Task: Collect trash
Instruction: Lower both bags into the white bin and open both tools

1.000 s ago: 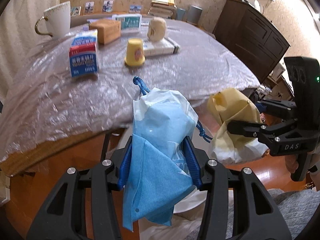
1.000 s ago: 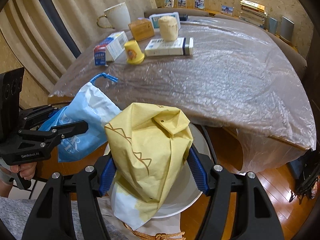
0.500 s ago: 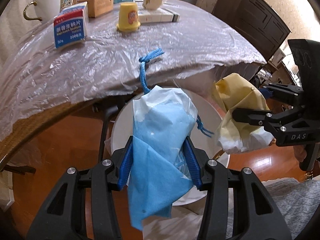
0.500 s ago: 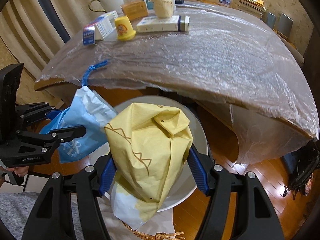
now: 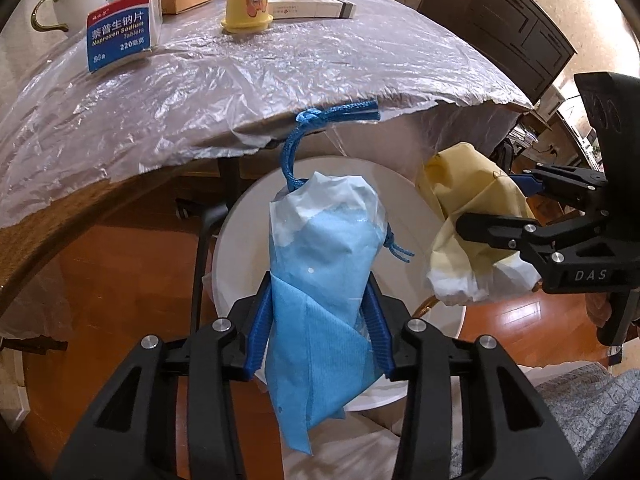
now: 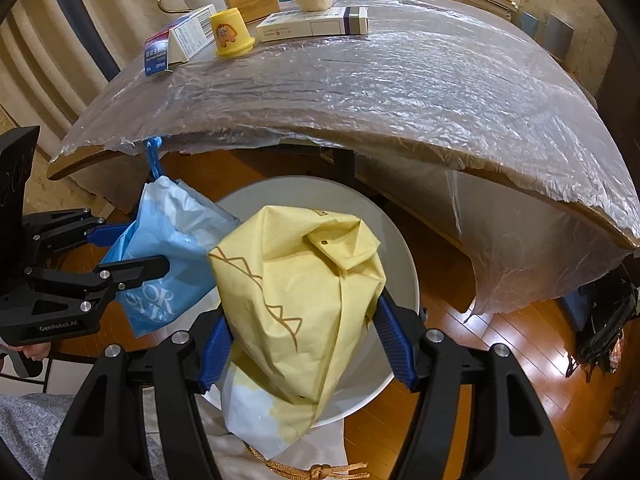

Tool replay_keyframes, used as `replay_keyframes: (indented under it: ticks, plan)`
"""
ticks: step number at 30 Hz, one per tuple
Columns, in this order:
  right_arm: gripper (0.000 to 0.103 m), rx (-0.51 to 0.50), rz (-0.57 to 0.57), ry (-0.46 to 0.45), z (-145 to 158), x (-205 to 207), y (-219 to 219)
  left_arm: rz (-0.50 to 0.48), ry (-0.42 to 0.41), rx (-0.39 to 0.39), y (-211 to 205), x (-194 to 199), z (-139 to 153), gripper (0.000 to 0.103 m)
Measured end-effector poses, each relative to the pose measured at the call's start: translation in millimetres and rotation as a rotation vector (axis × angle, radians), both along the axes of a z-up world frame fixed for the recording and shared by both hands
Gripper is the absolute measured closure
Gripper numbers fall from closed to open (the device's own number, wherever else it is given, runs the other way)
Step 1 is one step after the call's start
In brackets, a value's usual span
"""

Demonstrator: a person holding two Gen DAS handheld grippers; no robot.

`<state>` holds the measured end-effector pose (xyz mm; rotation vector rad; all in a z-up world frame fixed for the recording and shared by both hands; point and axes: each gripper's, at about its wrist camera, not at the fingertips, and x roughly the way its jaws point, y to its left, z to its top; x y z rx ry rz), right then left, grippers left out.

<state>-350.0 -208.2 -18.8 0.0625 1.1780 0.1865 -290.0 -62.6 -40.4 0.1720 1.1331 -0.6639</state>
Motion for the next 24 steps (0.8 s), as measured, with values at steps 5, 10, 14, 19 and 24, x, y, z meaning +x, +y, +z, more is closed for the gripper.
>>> replay_keyframes:
  ticks: [5,10,14,19,24]
  plan:
    - [0.040,-0.007,-0.013,0.001,-4,0,3,-0.013,0.003,-0.005,0,1,-6,0.062]
    - [0.040,-0.002,-0.004,-0.004,-6,3,7,-0.013,0.005,-0.003,-3,3,-8,0.063]
    - [0.040,0.005,0.021,-0.005,-8,2,6,0.012,0.000,0.000,0,2,-8,0.064]
    - [0.040,0.023,0.051,-0.004,-15,4,0,0.064,0.005,0.005,2,1,-11,0.064]
    - [0.040,0.026,0.072,-0.010,-17,3,-5,0.122,0.004,0.023,-3,-3,-14,0.064]
